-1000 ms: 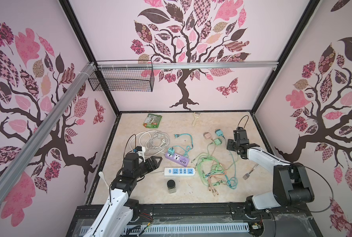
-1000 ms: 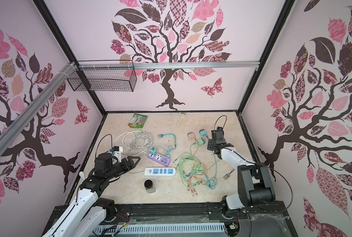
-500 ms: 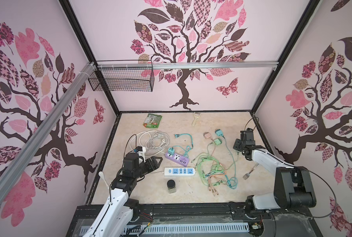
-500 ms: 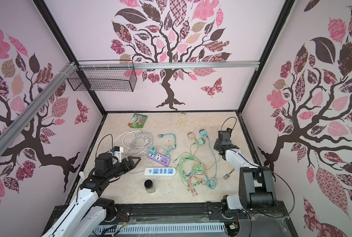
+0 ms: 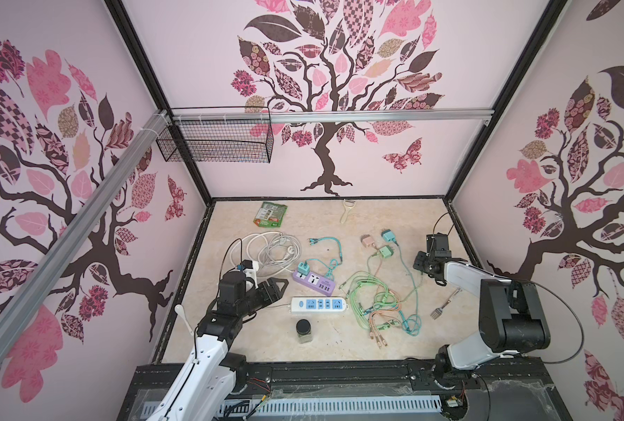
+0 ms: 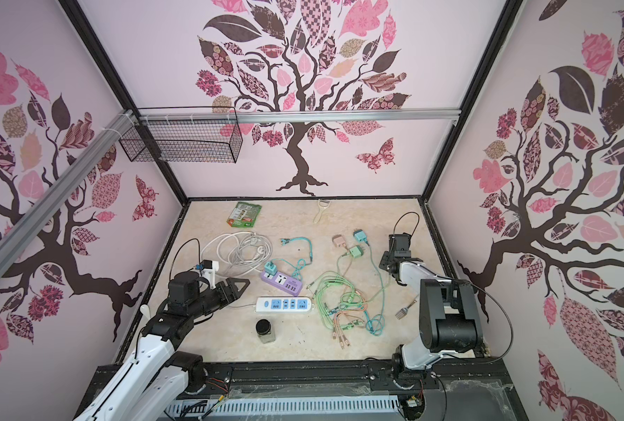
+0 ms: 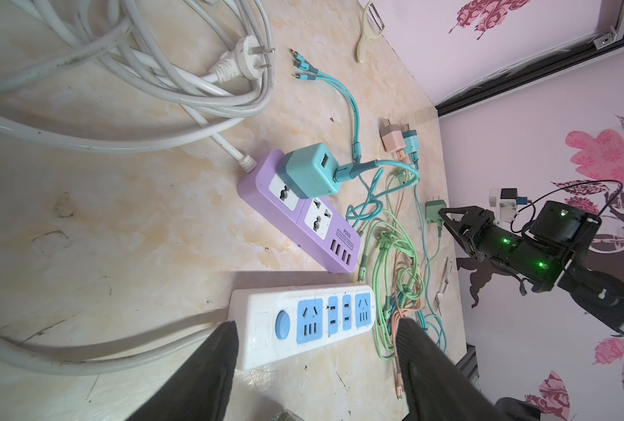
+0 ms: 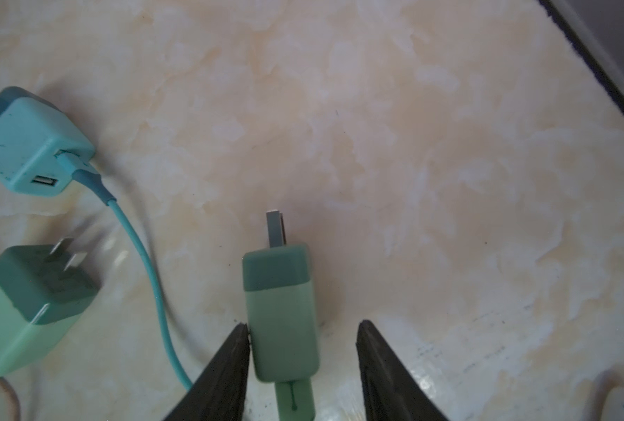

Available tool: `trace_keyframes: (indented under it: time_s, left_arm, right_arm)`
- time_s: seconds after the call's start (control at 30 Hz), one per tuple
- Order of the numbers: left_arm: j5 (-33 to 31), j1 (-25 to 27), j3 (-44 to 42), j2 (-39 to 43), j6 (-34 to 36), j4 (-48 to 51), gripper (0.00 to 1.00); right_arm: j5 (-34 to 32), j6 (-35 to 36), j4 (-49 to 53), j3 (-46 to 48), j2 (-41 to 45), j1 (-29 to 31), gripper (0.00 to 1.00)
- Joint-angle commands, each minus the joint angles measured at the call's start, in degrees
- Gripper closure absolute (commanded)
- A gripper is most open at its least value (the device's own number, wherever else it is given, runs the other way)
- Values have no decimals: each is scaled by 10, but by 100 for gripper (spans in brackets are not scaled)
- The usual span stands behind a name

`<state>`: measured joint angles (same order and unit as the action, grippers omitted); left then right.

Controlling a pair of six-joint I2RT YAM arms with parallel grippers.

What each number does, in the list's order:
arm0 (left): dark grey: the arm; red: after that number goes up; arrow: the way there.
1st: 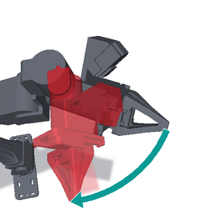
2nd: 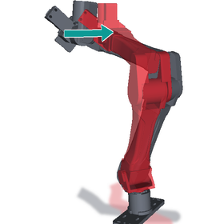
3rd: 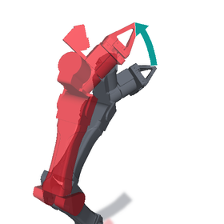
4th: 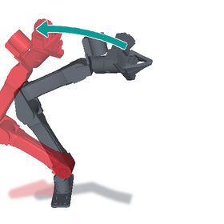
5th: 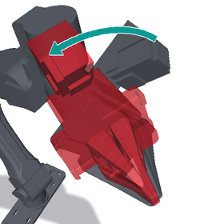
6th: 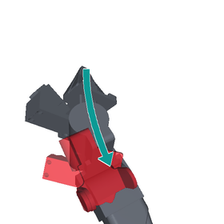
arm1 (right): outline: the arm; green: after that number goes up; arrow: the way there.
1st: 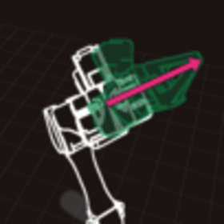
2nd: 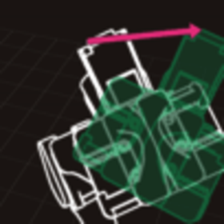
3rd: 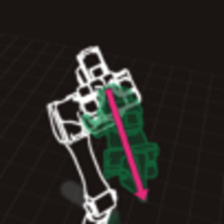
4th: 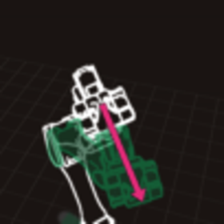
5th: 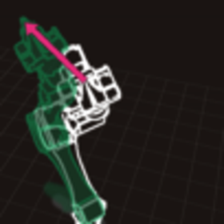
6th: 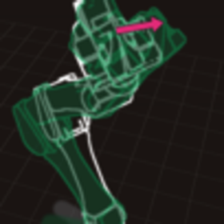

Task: Insert the plug
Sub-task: 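Reach the right gripper to the light green charger and close on it, then lift the light green charger with the right gripper toward the power strips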

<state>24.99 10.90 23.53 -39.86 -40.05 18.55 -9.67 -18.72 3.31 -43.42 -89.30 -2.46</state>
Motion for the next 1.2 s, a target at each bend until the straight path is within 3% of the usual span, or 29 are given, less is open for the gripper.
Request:
trace_keyframes:
  time_s: [0.0, 0.27, 0.47, 0.87, 1.17]
  left_arm:
    - [7, -2, 20, 0, 8, -9, 28]
    - [8, -3, 19, -2, 9, -11, 28]
    - [9, -2, 18, -3, 7, -13, 28]
    - [14, -2, 18, -12, 5, -21, 28]
    - [18, -2, 19, -16, 4, -27, 28]
  right_arm:
    - [20, -3, 0, -10, -19, -7, 54]
    - [63, 10, 4, -19, -25, -8, 76]
    - [136, 7, 3, -18, -11, -8, 83]
    - [376, -2, -33, -3, 26, -8, 84]
    - [454, -12, -33, 10, -14, -4, 81]
